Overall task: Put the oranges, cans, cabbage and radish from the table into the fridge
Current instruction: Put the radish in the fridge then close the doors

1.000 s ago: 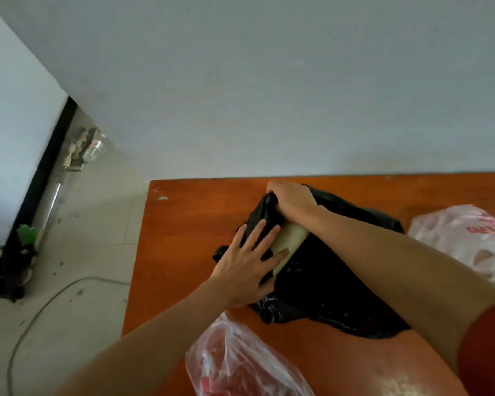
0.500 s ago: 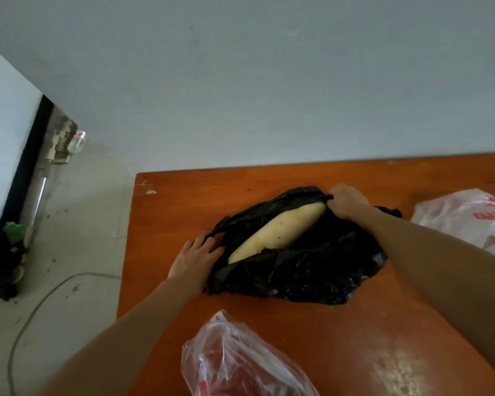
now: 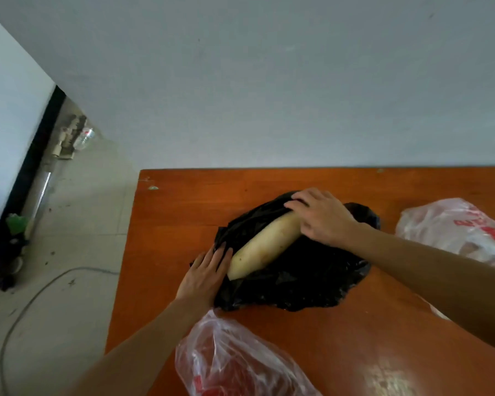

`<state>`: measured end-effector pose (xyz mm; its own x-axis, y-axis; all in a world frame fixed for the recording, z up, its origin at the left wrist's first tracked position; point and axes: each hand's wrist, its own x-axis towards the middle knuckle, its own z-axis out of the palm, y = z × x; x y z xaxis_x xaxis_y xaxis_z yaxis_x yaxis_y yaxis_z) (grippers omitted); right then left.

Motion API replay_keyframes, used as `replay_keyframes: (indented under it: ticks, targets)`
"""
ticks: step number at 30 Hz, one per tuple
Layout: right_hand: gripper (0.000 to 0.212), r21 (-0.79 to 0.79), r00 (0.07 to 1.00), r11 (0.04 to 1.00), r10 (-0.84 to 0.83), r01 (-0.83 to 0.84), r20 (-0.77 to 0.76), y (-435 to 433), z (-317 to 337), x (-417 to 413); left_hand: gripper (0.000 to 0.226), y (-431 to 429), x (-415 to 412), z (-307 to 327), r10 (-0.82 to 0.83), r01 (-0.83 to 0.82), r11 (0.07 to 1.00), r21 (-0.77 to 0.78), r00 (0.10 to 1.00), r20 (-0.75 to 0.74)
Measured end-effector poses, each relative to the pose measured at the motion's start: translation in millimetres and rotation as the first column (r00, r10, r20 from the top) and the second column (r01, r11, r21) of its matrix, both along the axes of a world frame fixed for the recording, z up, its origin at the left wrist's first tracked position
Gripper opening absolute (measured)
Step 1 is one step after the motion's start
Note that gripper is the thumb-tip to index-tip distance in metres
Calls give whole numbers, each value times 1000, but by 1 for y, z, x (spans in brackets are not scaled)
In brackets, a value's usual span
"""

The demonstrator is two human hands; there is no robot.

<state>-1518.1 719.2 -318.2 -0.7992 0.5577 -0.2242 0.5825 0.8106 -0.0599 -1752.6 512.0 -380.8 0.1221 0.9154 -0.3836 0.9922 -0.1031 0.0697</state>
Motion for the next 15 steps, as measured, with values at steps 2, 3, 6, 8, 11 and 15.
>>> replay_keyframes:
  ticks: [2,3,6,8,11,15]
  targets:
    - [56,-32,974,974,224,-225,-29,-28,-3,-22,94,-4,4,0,42,-41,999,-31,999,16]
    - [62,-81,959,956,284,-282,18,-40,-8,-31,95,-4,5,-2,56,-56,998,2,998,38]
    - [84,-124,937,954,294,-275,190,-54,-30,-47,96,-6,6,-3,113,-115,993,12,989,100]
    - [86,-71,951,964,264,-255,164,-53,-41,-50,88,-7,5,-7,163,-162,987,-21,978,129]
    - [84,-3,958,963,267,-268,103,-50,-55,-51,84,-7,3,-12,177,-180,984,9,975,133]
    - [82,-23,955,957,289,-288,68,-51,-59,-50,86,-10,1,-17,177,-178,984,1,977,121]
